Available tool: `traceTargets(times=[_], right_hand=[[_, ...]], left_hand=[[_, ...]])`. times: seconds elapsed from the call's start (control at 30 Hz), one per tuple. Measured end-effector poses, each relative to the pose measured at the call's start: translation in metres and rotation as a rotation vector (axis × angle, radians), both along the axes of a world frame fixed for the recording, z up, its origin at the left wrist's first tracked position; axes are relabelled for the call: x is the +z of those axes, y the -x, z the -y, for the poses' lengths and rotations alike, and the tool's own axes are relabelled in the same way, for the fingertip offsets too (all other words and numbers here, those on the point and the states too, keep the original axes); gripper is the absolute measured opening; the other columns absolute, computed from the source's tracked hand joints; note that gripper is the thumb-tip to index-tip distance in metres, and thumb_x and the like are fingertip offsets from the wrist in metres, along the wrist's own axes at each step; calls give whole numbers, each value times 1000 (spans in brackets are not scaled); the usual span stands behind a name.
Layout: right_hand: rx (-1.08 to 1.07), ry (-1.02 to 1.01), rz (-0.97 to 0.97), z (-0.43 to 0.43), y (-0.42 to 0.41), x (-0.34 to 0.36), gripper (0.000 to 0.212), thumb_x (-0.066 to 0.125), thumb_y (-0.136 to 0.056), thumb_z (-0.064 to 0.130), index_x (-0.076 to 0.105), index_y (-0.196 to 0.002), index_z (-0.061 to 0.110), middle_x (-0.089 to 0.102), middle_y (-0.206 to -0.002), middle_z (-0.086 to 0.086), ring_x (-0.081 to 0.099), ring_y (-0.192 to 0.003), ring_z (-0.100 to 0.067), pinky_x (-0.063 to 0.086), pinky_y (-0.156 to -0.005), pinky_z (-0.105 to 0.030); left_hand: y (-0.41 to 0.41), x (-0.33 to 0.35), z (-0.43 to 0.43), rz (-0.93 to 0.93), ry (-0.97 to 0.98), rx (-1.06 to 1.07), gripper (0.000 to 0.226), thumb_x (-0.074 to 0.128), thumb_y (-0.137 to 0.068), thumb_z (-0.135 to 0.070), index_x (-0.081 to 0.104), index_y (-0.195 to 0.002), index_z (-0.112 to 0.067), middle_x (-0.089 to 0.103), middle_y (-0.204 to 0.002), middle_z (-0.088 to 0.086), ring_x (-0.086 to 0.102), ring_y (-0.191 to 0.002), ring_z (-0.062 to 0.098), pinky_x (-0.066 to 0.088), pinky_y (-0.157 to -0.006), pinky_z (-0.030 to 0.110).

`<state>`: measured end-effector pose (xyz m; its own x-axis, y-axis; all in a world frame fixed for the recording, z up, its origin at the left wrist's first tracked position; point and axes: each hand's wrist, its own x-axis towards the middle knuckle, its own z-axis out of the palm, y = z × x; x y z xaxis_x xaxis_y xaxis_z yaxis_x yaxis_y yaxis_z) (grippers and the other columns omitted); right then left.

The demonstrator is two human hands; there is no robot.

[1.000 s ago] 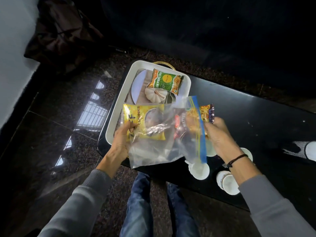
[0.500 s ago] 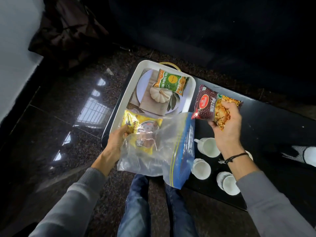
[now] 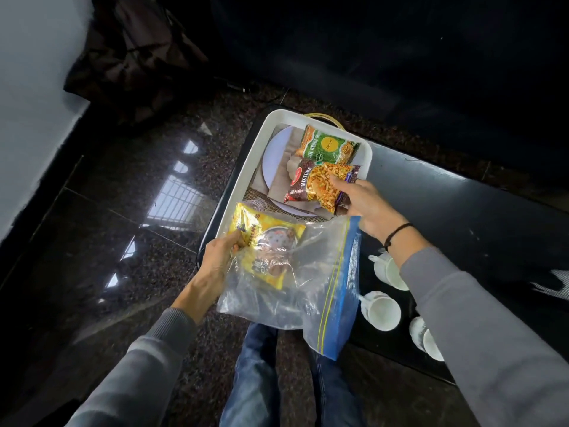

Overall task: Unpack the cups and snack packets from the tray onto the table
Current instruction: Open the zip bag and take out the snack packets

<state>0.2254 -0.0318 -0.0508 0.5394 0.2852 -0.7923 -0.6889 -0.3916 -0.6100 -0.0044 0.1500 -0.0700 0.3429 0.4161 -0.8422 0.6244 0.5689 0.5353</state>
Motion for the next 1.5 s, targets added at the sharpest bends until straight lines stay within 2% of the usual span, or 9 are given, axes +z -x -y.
traceTargets(times=[0.13, 0.33, 0.6, 0.77, 1.0, 1.13, 1.2, 1.3, 1.5], right_hand=[[100, 219, 144, 0, 3, -9, 30, 70, -99, 25, 66, -107, -3, 74, -118, -20, 75, -104, -31, 61, -93, -43], [44, 230, 306, 28, 13, -2, 5, 74, -93, 21, 75, -97, 21, 77, -96, -1, 74, -100, -21, 59, -96, -41], [-234, 171, 485, 62, 43, 35, 7, 70, -91, 23, 76, -88, 23, 75, -80, 9, 65, -72, -7, 53, -69, -25], [-307, 59, 449, 69, 73, 53, 19, 58, -97, 20, 69, -87, 9, 73, -66, -5, 66, -54, -13, 51, -49, -21], [152, -17, 141, 61, 93, 60, 12, 62, -100, 2, 73, -101, 4, 71, -116, -33, 68, -112, -46, 51, -104, -57], [190, -138, 25, 42, 100, 60, 11, 55, -100, -6, 59, -107, 1, 64, -98, -16, 70, -83, -4, 55, -78, -13], [150, -23, -46, 20, 97, 55, 25, 76, -88, -1, 61, -105, 10, 66, -89, -3, 67, -74, -4, 51, -61, -4], [74, 39, -137, 2, 92, 33, 57, 83, -83, 10, 57, -134, 6, 69, -119, -12, 67, -109, -24, 54, -94, -25], [86, 3, -148, 24, 85, 30, 8, 83, -83, 28, 78, -84, 22, 69, -90, 3, 60, -79, -13, 44, -71, -21]], left_hand=[[0, -1, -3, 2, -9, -18, 19, 65, -68, -16, 65, -50, -21, 66, -63, -6, 53, -77, 22, 42, -83, 41], [-5, -3, -1, 7, -6, -36, 25, 60, -73, -10, 72, -55, -21, 66, -70, -3, 51, -82, 22, 42, -88, 42], [-13, 3, 6, 1, 16, -16, 11, 62, -68, -15, 66, -60, -20, 65, -76, -2, 50, -88, 23, 40, -90, 43], [-17, 3, 14, 66, 174, 73, 18, 56, -71, -11, 60, -56, -20, 57, -62, -5, 51, -59, 14, 44, -66, 33], [-20, 3, 26, 95, 265, 78, 18, 55, -74, -11, 63, -60, -19, 57, -63, -3, 50, -58, 14, 45, -63, 31], [-24, 7, 34, 101, 262, 44, 6, 62, -68, -18, 64, -62, -20, 61, -69, -1, 52, -65, 19, 47, -68, 33], [-27, 9, 38, 112, 182, 0, 13, 68, -66, -33, 72, -71, -22, 71, -82, 0, 60, -84, 23, 48, -84, 39], [-31, 12, 42, 172, 160, -60, 57, 71, -70, -63, 73, -121, -35, 73, -126, -4, 63, -120, 20, 47, -102, 49], [-35, 10, 44, 142, 53, -82, 42, 47, -104, -47, 56, -141, -29, 57, -125, -25, 59, -103, -7, 41, -92, 24]])
